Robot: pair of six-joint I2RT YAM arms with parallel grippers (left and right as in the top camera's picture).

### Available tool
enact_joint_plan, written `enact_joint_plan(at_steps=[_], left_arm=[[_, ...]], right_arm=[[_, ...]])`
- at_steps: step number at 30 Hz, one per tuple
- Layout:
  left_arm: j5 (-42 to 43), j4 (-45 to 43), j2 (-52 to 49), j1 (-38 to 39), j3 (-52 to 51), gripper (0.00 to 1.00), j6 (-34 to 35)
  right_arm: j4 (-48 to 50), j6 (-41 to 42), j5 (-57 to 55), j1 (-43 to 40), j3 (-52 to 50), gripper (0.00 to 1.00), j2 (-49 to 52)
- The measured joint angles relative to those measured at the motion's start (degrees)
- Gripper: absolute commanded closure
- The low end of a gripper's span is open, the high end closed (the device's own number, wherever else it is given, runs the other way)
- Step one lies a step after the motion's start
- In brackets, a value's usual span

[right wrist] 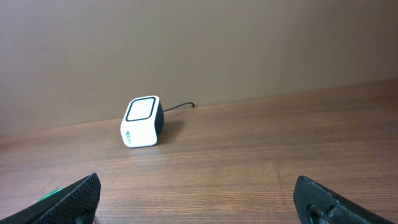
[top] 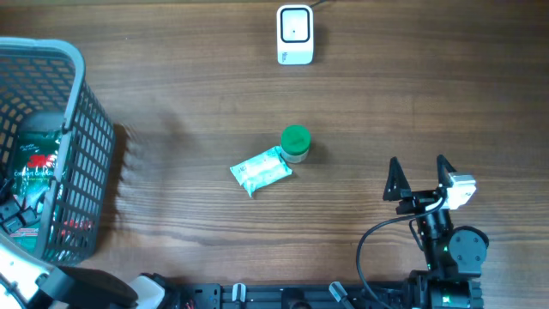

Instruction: Scan the item barcode

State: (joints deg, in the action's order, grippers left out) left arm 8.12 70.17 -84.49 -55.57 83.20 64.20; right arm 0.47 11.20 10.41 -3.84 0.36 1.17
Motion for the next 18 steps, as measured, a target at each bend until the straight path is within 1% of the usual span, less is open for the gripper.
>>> enact_joint_plan(at_steps=[3, 6, 9, 11, 12, 13, 17, 18], left_arm=[[1.2, 1.2, -2.2, 0.0, -0.1, 0.00, -0.1], [0.0, 0.9, -3.0, 0.0, -0.8, 0.00, 0.0], [-4.4, -0.1, -4.0, 0.1, -1.0, 0.00, 0.0], [-9.2, -2.6, -4.8, 0.6, -1.1, 0.00, -0.1], [-11.8, -5.0, -5.5, 1.4, -1.2, 0.02, -1.4], [-14.9, -7.9, -6.6, 2.6, -1.2, 0.07, -4.2], [-21.8, -12.4, -11.8, 7.5, -1.2, 0.06, -12.5], [-23.8, -12.2, -13.9, 8.7, -1.2, 0.00, -14.1]], right_arm=[[0.0, 0.0, 0.0, 0.0, 0.0, 0.00, 0.0], [0.0, 0.0, 0.0, 0.0, 0.0, 0.00, 0.0], [0.0, 0.0, 0.0, 0.0, 0.0, 0.00, 0.0], [0.0, 0.0, 0.0, 0.0, 0.0, 0.00, 0.0], [0.0, 0.0, 0.0, 0.0, 0.0, 0.00, 0.0], [0.0, 0.0, 0.0, 0.0, 0.0, 0.00, 0.0], [0.0, 0.0, 0.0, 0.0, 0.0, 0.00, 0.0], [0.0, 0.0, 0.0, 0.0, 0.0, 0.00, 0.0]])
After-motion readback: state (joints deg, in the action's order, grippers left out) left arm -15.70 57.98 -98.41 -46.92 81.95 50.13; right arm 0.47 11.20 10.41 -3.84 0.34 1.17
